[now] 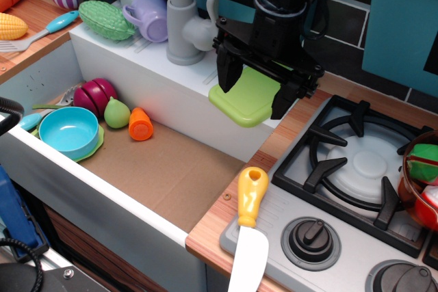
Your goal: Put knife on cutting board
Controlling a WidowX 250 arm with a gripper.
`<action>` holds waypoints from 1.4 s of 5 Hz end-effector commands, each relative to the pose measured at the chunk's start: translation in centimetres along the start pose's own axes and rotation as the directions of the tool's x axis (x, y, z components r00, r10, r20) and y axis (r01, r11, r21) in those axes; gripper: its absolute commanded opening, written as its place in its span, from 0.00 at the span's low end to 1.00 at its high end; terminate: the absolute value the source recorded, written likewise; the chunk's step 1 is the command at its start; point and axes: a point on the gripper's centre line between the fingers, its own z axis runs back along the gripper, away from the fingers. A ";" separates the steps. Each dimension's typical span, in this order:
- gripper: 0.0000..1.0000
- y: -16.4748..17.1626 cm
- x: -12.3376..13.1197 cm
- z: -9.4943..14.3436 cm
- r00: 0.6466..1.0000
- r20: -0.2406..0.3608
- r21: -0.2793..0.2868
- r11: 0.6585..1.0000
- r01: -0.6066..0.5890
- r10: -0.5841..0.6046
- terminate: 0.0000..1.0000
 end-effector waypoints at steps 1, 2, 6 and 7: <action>1.00 0.0 0.0 0.0 1.000 0.000 0.000 1.000 0.000 0.000 0.00; 1.00 -0.9 -1.8 0.4 0.998 -0.019 -0.015 0.998 -0.058 0.058 0.00; 1.00 -3.5 -5.7 0.1 0.991 -0.027 -0.107 0.986 -0.131 0.129 0.00; 1.00 -4.0 -6.1 -0.3 0.991 -0.026 -0.135 0.982 -0.134 0.132 0.00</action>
